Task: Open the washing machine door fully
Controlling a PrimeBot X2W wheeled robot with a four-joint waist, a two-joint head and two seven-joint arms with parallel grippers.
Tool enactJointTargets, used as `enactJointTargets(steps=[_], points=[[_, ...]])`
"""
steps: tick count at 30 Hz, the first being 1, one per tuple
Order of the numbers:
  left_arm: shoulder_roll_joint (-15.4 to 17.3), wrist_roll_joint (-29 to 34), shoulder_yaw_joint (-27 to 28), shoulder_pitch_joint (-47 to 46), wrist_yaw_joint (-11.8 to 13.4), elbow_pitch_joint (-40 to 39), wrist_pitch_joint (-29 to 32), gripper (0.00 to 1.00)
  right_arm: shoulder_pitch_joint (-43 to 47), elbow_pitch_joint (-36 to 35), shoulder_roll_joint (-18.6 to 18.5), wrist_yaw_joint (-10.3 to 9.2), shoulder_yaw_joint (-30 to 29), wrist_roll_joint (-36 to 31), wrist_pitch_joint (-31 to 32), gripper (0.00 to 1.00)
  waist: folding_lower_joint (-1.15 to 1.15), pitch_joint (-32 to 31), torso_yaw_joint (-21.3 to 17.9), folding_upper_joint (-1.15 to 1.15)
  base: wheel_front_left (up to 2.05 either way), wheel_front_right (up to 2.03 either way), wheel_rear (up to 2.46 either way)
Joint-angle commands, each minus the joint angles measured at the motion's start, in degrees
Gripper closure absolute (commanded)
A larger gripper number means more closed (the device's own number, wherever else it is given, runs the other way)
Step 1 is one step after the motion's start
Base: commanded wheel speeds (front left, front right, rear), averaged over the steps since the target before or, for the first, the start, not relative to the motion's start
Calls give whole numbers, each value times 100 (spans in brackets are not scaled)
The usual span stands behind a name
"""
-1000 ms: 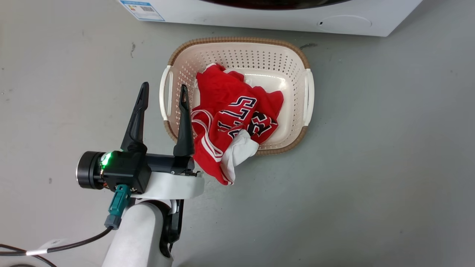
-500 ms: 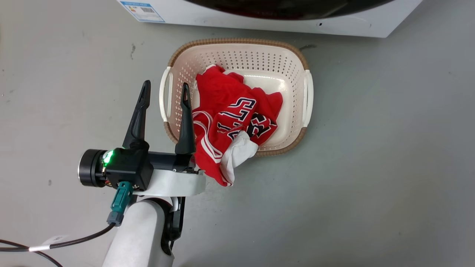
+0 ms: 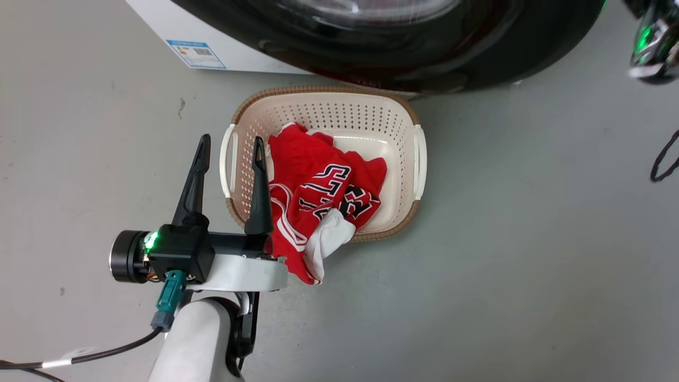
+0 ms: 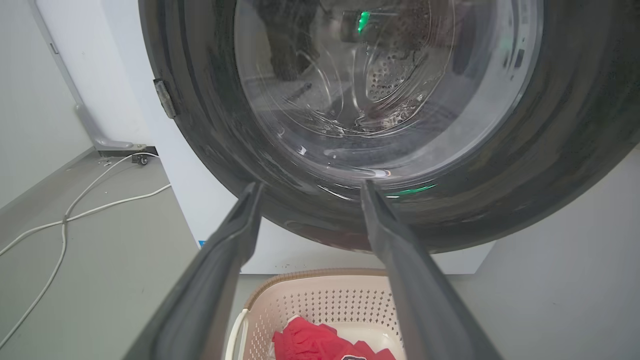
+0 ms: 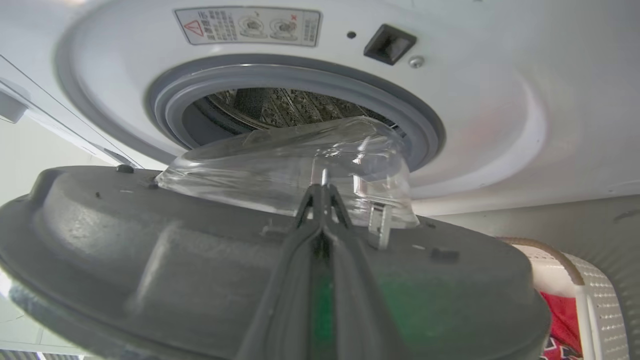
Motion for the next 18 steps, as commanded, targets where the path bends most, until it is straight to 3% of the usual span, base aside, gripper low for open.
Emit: enactJointTargets(steps=[1, 13, 18], points=[[5, 49, 17, 77, -25, 11, -14, 0, 218, -46, 127, 0, 109, -18, 88, 100, 0, -92, -35, 0, 0, 0, 0], [5, 83, 173, 381, -106, 67, -14, 0, 1057, -596, 339, 0, 243, 203, 348, 100, 0, -526, -133, 0, 0, 0, 0], [5, 81, 218, 551, -109, 93, -14, 0, 1772, -1229, 467, 0, 382, 331, 548, 100, 0, -792, -152, 0, 0, 0, 0]])
